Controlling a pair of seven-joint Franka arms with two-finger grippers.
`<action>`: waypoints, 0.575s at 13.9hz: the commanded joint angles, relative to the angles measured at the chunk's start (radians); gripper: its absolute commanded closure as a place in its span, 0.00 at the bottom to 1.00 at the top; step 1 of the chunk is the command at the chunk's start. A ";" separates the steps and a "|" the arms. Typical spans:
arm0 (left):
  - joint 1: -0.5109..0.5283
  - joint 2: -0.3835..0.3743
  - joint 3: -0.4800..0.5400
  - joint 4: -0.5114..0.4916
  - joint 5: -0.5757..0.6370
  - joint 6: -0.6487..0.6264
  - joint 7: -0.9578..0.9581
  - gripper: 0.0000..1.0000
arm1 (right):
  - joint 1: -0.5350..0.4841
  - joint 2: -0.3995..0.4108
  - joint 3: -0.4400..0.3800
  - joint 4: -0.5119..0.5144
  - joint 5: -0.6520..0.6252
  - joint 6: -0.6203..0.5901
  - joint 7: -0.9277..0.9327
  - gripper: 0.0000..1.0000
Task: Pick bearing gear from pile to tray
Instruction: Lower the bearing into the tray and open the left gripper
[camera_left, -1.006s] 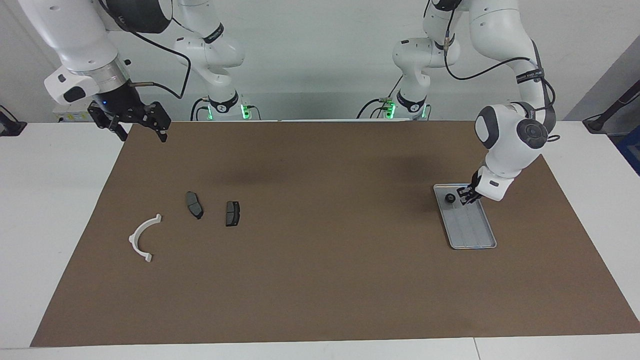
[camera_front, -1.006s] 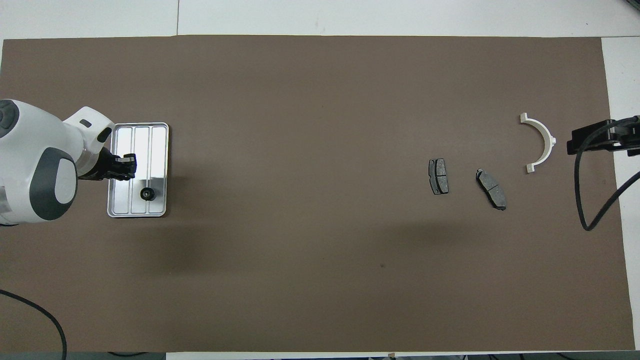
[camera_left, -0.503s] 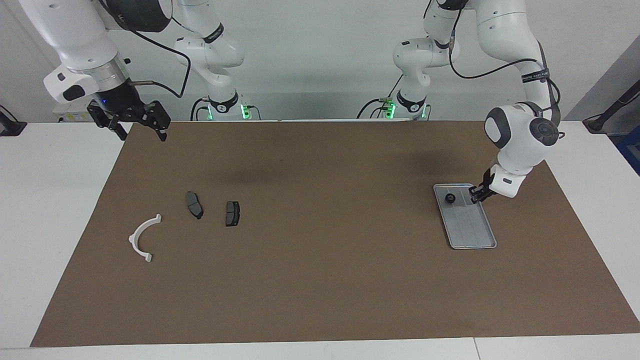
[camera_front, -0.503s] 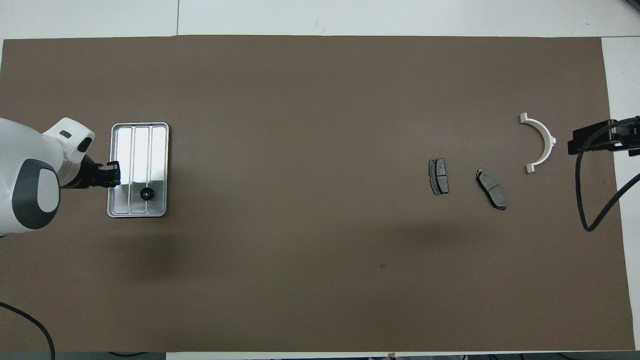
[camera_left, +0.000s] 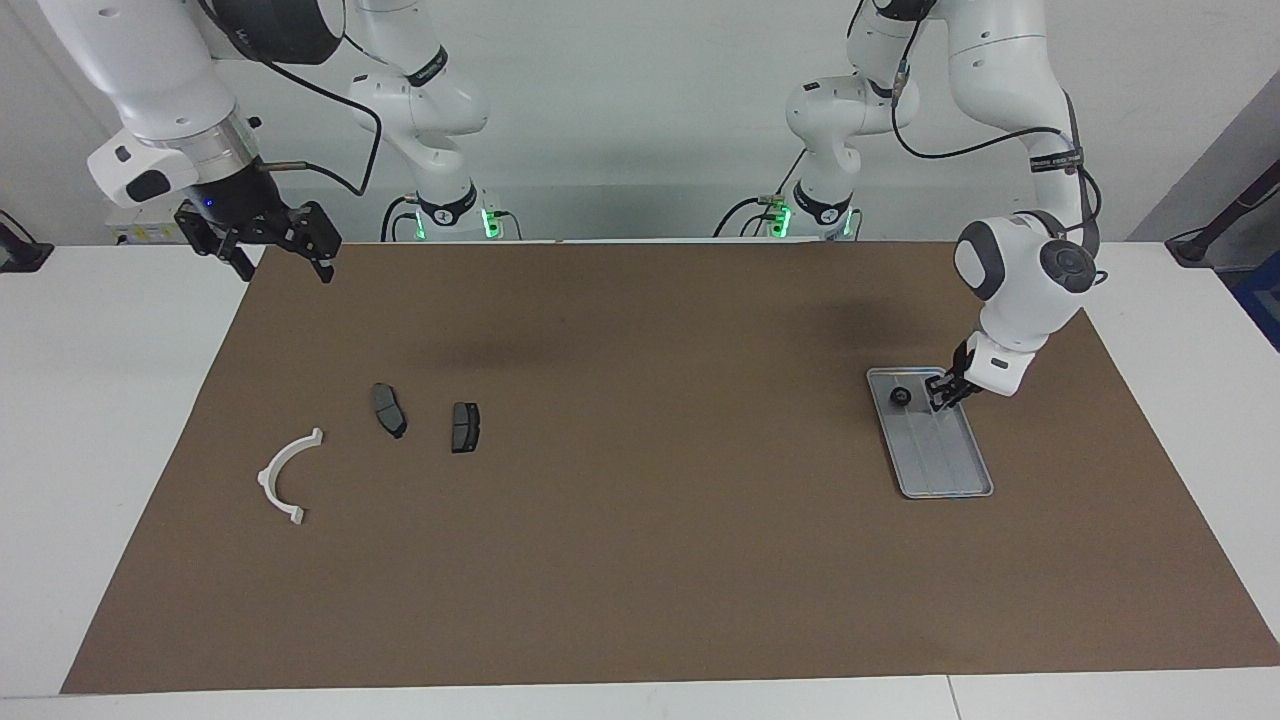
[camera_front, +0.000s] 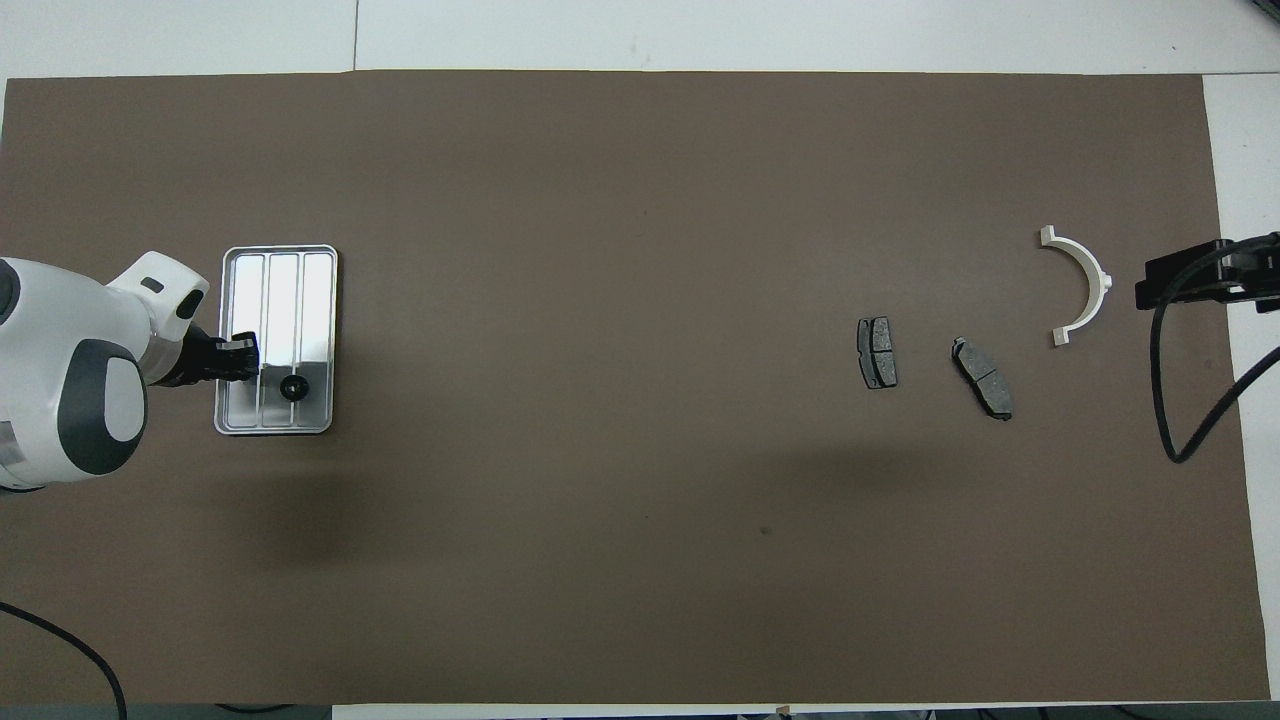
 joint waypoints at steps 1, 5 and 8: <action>-0.004 -0.025 0.002 -0.034 -0.016 0.026 0.006 1.00 | 0.000 -0.018 -0.004 -0.023 0.005 0.004 -0.029 0.01; -0.004 -0.025 0.002 -0.055 -0.016 0.048 0.007 0.91 | -0.001 -0.018 -0.004 -0.023 0.005 0.004 -0.030 0.01; -0.004 -0.023 0.002 -0.054 -0.016 0.047 0.006 0.62 | -0.001 -0.018 -0.004 -0.025 0.005 0.006 -0.029 0.01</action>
